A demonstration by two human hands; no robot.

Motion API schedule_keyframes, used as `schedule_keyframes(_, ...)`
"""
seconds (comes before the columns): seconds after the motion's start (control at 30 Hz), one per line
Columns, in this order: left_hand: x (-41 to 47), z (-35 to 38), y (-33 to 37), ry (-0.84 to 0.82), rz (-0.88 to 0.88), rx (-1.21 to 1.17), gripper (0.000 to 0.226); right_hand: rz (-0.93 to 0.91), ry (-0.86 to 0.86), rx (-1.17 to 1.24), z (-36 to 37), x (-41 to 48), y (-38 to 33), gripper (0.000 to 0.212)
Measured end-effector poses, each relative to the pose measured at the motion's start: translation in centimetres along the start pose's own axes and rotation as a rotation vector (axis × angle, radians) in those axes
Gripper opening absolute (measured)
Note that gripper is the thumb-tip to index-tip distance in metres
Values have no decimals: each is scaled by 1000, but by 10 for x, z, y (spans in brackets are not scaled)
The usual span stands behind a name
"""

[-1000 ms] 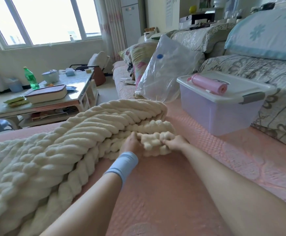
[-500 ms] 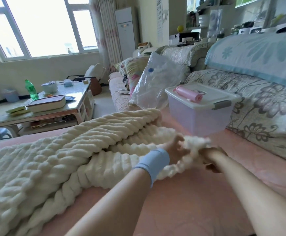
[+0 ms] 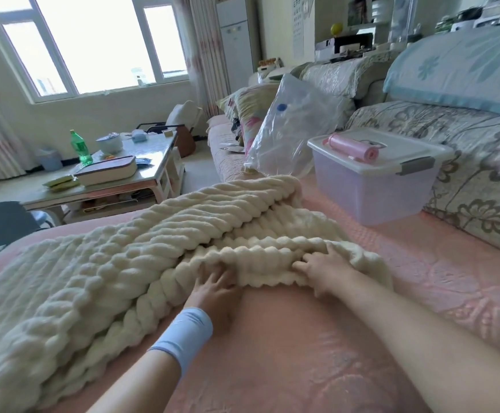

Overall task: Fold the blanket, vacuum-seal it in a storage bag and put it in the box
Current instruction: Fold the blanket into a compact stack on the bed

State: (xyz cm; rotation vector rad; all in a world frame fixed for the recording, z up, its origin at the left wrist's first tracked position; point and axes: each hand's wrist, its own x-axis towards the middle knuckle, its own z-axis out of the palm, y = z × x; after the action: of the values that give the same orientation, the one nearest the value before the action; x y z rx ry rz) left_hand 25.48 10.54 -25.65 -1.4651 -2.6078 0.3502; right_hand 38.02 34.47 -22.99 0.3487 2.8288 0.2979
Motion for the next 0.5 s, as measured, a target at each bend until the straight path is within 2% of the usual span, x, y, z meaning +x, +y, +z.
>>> schedule_keyframes(0.07, 5, 0, -20, -30, -43, 109, 67, 106, 146, -85, -9, 11, 2, 35)
schedule_keyframes(0.17, 12, -11, -47, 31, -171, 223, 62, 344, 394, -31, -26, 21, 3, 31)
schedule_keyframes(0.23, 14, -18, -66, 99, -256, 215, 62, 340, 537, 15, -35, 28, -2, 33)
schedule_keyframes(0.27, 14, -20, -75, 120, -289, 205, 63, 259, 551, 92, -37, 33, -9, 32)
schedule_keyframes(0.33, 13, -19, -94, 117, -371, 68, 60, 32, 466, 356, -38, 40, -34, 24)
schedule_keyframes(0.4, 13, -14, -107, 126, -476, -169, 53, -87, 324, 516, -34, 51, -63, 34)
schedule_keyframes(0.43, 14, -9, -112, 168, -531, -293, 52, -102, 240, 485, -30, 59, -73, 47)
schedule_keyframes(0.5, 16, -1, -119, 289, -591, -567, 53, -88, 158, 204, -22, 78, -79, 88)
